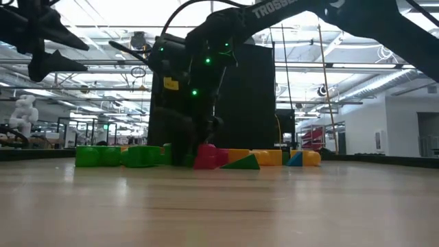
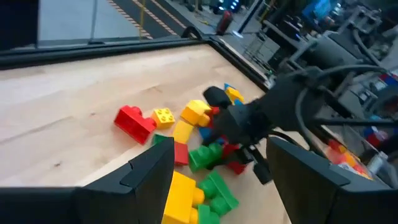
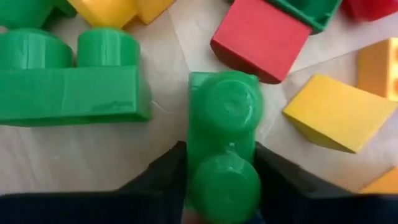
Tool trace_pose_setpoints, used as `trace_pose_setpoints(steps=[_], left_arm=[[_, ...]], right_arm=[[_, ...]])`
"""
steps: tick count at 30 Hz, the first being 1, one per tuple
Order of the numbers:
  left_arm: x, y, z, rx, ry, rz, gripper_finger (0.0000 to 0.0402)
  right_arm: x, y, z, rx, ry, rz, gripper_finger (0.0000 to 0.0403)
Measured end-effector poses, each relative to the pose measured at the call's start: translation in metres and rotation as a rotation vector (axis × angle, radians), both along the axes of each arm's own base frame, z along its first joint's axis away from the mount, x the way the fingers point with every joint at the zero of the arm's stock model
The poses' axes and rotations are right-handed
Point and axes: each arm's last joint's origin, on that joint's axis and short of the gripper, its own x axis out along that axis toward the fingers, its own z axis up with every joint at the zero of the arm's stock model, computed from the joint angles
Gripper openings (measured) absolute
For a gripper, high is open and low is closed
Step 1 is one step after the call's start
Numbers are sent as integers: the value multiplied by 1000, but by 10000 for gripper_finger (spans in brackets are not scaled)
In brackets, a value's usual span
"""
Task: Sort blocks by size
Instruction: Put the green game piece into the right transparent bin
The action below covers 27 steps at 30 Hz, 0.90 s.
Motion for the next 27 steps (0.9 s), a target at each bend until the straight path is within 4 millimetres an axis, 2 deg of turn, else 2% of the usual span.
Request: trace_pose_setpoints(steps=[1,2,6,8,11,14,16,22,25,27], left_arm=[[0,0,0,-6,-2,14,255],[-1,1,-1,-11,-1,33,255],[-3,4,-5,-50,8,150,255],[-6,5,-10,-96,27,215,255],[-8,6,-21,-185,70,288,255],[-3,4,-33,-247,144,310,255],[2,3,-33,-245,167,317,255],[23,-2,-40,-172,349,349,255],[35,-5,-51,-126,455,361,255],[44,-7,-59,-110,512,358,255]], right_arm=[[-1,0,2,3,-1,-7,114],[-1,-1,2,14,-3,-15,108],[-1,-2,14,45,-3,-14,109],[-2,0,28,40,9,-7,109],[-5,6,73,23,-34,13,109],[-17,16,129,-8,-95,28,109],[-28,24,163,-35,-137,24,109],[-89,51,261,-43,-382,-115,109],[-115,67,290,-68,-482,-207,109],[-128,78,301,-88,-522,-244,109]])
